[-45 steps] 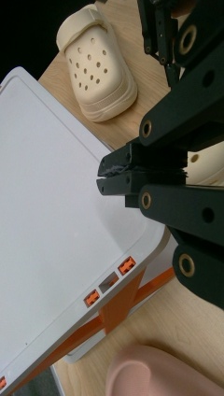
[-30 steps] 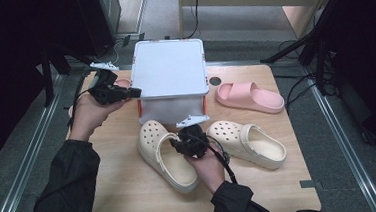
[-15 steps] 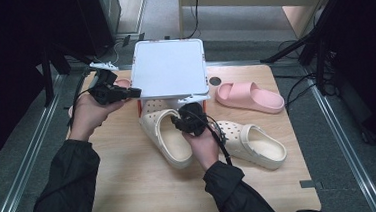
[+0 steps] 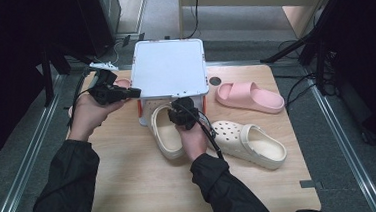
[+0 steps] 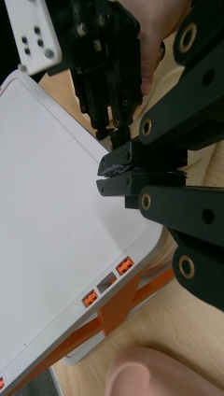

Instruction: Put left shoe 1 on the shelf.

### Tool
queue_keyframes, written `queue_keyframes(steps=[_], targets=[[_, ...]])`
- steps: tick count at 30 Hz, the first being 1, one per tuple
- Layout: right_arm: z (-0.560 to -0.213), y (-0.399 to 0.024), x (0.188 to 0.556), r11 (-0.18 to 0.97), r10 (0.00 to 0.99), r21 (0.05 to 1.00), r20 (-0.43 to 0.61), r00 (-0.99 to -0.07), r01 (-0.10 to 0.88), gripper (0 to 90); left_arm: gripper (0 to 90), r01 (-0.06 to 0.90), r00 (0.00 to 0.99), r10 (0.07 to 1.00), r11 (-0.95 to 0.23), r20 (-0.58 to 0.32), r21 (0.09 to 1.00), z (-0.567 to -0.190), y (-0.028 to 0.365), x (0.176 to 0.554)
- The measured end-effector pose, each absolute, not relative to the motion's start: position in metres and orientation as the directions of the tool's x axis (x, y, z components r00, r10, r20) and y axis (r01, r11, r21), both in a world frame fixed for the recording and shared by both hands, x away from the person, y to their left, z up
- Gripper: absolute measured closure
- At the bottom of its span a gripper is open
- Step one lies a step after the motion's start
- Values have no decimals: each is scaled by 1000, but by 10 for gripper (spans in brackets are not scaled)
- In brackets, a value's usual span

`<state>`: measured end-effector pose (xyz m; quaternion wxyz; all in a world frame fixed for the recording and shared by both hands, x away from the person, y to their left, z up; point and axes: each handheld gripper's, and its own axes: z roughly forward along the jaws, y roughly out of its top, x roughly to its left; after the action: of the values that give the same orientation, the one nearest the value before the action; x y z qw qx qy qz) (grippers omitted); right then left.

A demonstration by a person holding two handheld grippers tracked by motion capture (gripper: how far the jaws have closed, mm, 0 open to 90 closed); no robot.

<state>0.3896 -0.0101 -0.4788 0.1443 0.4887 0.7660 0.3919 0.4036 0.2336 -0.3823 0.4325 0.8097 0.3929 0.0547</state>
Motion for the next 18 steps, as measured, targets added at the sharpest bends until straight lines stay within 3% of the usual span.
queue_keyframes(steps=[5, 8, 18], targets=[[-483, -13, 389, 194, 853, 743, 195, -485, 640, 739, 884, 589, 685, 683, -317, -252, 743, -382, 234, 404], [-482, -17, 387, 191, 828, 739, 232, -510, 646, 671, 884, 589, 684, 685, -317, -250, 743, -382, 234, 404], [-461, -38, 367, 236, 780, 760, 223, -584, 606, 602, 884, 590, 683, 687, -318, -248, 743, -382, 233, 403]])
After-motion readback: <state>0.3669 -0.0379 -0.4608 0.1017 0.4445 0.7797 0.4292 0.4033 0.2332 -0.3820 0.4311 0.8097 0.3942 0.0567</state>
